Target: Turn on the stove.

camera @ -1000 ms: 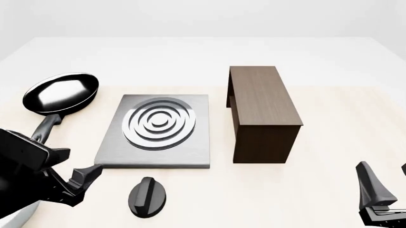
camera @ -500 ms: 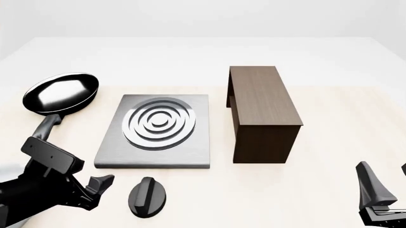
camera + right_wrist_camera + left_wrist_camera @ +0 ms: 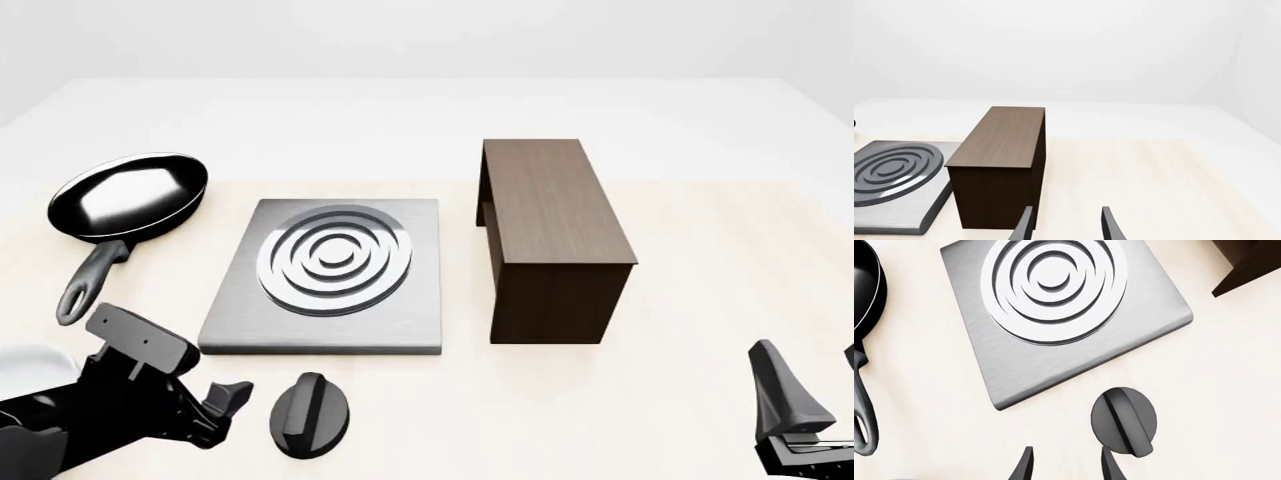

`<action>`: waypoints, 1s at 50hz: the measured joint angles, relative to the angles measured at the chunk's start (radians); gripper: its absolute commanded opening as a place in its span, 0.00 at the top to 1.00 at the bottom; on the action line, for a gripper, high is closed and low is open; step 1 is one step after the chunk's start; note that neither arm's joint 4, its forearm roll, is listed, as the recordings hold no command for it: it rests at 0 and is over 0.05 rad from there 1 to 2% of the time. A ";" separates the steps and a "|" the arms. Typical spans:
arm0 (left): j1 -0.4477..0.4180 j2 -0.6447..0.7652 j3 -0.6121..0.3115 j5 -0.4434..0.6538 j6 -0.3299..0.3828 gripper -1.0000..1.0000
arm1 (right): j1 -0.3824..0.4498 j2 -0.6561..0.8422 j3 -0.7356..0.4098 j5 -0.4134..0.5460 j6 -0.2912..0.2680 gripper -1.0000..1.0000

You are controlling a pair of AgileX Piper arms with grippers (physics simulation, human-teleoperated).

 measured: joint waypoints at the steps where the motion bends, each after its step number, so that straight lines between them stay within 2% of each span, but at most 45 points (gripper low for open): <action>1: 0.001 0.005 0.002 -0.006 0.001 0.00 | 0.000 0.000 0.000 0.000 0.000 0.00; 16: 0.000 0.077 0.052 -0.102 0.024 0.00 | 0.000 0.000 0.000 0.000 0.000 0.00; 50: -0.034 0.161 0.066 -0.182 0.027 0.00 | 0.000 0.000 0.000 0.000 0.000 0.00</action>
